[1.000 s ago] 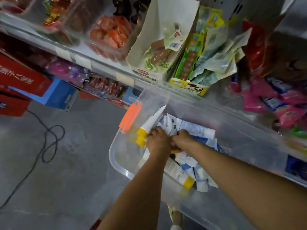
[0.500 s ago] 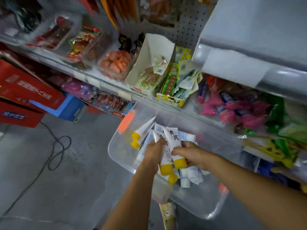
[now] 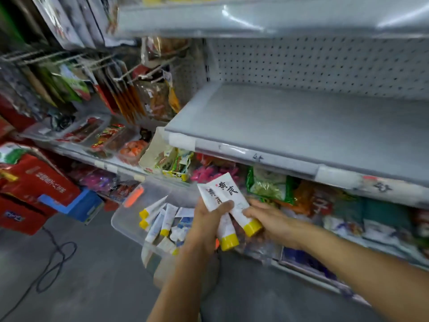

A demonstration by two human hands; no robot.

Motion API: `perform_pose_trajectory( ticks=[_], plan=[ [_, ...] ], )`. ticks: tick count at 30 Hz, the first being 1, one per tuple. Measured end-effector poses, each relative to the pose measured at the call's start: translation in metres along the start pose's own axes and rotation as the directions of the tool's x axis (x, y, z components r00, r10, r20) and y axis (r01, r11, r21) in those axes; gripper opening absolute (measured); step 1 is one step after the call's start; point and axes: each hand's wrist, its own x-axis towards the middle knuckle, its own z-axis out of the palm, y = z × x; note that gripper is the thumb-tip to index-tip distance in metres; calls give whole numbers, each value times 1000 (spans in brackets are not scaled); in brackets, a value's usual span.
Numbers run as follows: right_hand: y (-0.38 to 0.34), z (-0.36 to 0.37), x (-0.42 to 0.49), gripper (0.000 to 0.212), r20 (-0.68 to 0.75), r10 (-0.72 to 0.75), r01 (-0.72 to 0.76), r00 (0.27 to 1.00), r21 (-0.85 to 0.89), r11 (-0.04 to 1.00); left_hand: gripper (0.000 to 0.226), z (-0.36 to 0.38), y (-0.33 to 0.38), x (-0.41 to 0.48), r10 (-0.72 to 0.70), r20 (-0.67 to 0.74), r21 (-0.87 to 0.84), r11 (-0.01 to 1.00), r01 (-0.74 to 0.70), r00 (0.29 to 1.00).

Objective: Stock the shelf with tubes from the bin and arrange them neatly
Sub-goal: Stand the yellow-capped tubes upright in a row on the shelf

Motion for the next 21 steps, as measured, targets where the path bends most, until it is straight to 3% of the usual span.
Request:
perform_pose_trajectory(
  ticks=[5, 10, 13, 16, 21],
  plan=[
    [-36, -56, -94, 13, -32, -99, 96, 995, -88, 992, 58, 82, 34, -61, 85, 115, 0, 996, -85, 990],
    [-80, -95, -169, 26, -100, -283, 264, 954, -172, 949, 37, 147, 80, -105, 206, 236, 70, 971, -228, 950],
    [-100, -115, -201, 33, -194, -403, 365, 894, -204, 908, 34, 187, 109, -131, 238, 332, 105, 952, -287, 913],
    [-117, -131, -226, 31, -278, -485, 433, 829, -230, 872, 39, 218, 131, -149, 345, 446, 248, 839, -485, 826],
    [-150, -155, -252, 29, -427, -618, 531, 660, -317, 786, 68, 244, 157, -155, 418, 530, 345, 689, -638, 738]
  ],
)
